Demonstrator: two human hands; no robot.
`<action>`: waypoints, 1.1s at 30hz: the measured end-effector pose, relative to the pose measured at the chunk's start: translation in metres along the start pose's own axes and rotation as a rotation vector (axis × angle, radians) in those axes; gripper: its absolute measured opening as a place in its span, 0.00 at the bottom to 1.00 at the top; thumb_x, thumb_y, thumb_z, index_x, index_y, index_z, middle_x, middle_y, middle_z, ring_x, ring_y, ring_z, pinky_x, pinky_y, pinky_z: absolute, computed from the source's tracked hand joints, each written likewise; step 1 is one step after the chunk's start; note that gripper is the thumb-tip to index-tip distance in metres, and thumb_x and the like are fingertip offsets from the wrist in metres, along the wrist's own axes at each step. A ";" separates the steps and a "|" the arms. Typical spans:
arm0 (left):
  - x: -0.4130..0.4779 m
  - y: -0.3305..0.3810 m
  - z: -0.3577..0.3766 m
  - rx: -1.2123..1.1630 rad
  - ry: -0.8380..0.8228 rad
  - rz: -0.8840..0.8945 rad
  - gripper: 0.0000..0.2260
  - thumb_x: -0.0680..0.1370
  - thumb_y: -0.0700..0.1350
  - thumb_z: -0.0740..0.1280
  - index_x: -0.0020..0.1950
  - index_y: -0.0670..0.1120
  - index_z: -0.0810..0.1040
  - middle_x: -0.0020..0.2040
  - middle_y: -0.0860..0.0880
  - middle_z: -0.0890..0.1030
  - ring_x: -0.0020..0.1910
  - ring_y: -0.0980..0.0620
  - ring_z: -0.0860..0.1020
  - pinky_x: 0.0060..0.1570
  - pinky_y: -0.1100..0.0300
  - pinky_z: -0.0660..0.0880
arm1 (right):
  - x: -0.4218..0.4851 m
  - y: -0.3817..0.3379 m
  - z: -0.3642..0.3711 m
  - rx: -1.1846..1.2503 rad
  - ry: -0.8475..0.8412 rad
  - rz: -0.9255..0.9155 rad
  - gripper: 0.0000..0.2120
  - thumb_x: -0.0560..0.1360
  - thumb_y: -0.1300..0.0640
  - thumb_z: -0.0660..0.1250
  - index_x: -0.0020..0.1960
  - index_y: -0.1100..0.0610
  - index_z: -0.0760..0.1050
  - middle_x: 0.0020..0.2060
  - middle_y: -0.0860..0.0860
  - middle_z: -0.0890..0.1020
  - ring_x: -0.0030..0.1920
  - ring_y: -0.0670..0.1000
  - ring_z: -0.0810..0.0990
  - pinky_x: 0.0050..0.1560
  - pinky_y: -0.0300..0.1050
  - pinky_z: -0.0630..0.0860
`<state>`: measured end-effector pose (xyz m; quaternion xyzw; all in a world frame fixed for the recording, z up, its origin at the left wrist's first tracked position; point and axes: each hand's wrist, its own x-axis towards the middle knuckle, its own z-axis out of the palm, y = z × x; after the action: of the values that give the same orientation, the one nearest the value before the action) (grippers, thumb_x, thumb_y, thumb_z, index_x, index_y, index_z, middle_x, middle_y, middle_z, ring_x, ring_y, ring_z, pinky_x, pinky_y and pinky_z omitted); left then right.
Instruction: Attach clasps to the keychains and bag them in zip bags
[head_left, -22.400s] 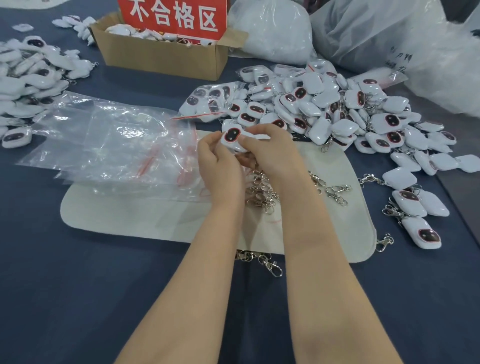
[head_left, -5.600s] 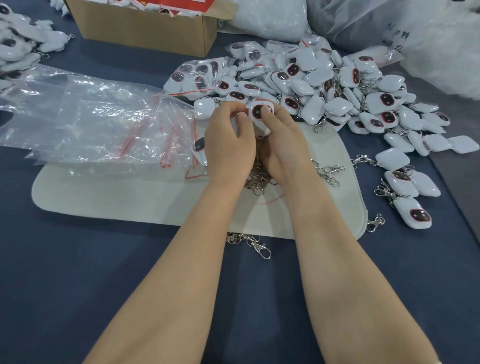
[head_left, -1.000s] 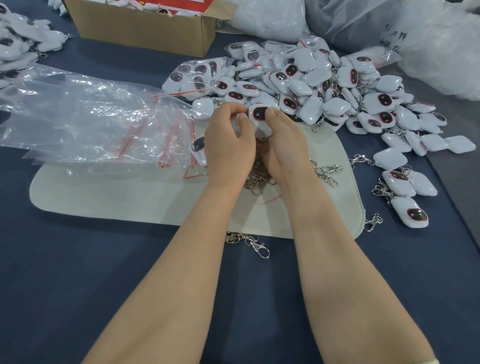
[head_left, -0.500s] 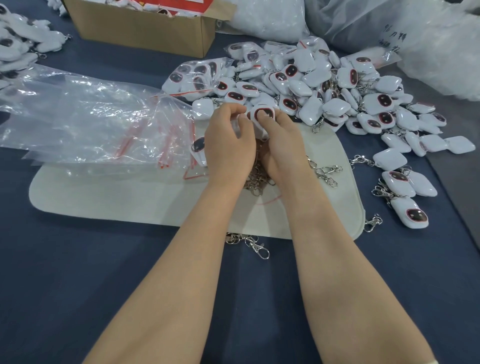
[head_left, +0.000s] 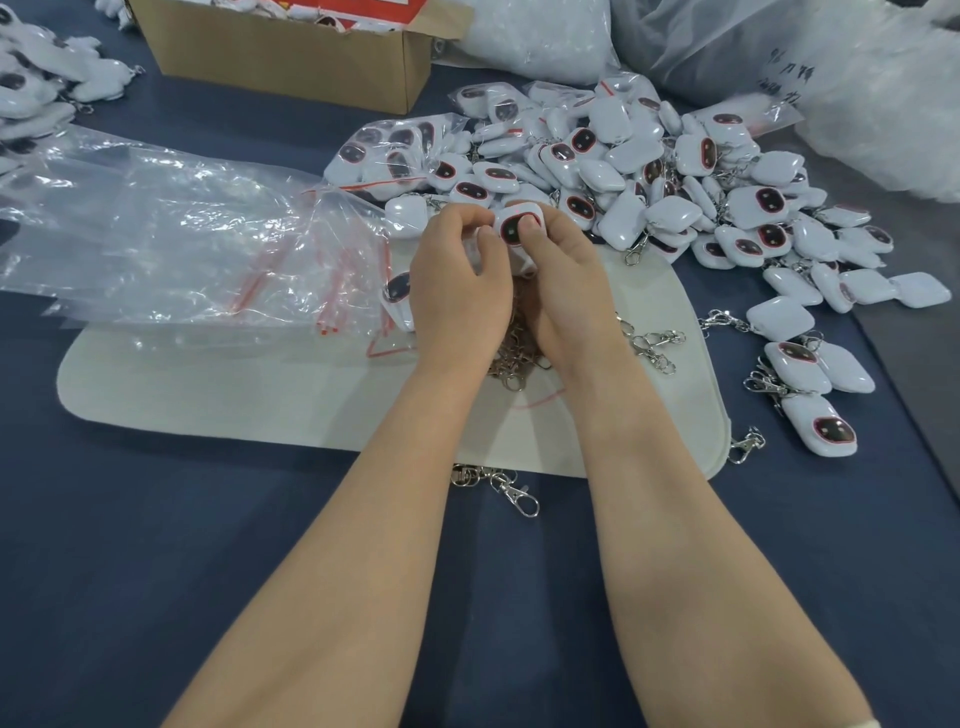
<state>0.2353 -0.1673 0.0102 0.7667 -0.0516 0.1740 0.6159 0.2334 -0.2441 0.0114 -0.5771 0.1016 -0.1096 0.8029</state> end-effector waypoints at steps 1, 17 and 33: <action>0.000 0.000 0.000 -0.001 0.000 -0.001 0.05 0.77 0.38 0.61 0.48 0.48 0.74 0.48 0.50 0.79 0.49 0.53 0.76 0.50 0.66 0.70 | 0.000 0.000 0.000 -0.002 0.000 0.000 0.08 0.81 0.66 0.57 0.49 0.61 0.74 0.45 0.60 0.78 0.50 0.58 0.76 0.64 0.60 0.70; 0.000 -0.002 0.001 -0.017 0.004 -0.004 0.06 0.78 0.38 0.61 0.50 0.46 0.76 0.49 0.50 0.79 0.49 0.54 0.76 0.50 0.68 0.70 | -0.001 -0.003 -0.003 0.145 -0.099 0.025 0.13 0.77 0.74 0.55 0.59 0.68 0.71 0.41 0.57 0.80 0.40 0.51 0.79 0.51 0.46 0.76; 0.000 -0.001 0.001 -0.043 0.014 -0.010 0.06 0.77 0.38 0.61 0.48 0.49 0.73 0.48 0.50 0.79 0.51 0.53 0.77 0.51 0.67 0.71 | -0.003 -0.008 -0.009 0.182 -0.151 0.041 0.15 0.78 0.73 0.56 0.62 0.65 0.71 0.44 0.57 0.82 0.42 0.50 0.82 0.47 0.40 0.79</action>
<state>0.2358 -0.1685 0.0095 0.7523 -0.0471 0.1750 0.6334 0.2276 -0.2540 0.0164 -0.5061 0.0420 -0.0581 0.8595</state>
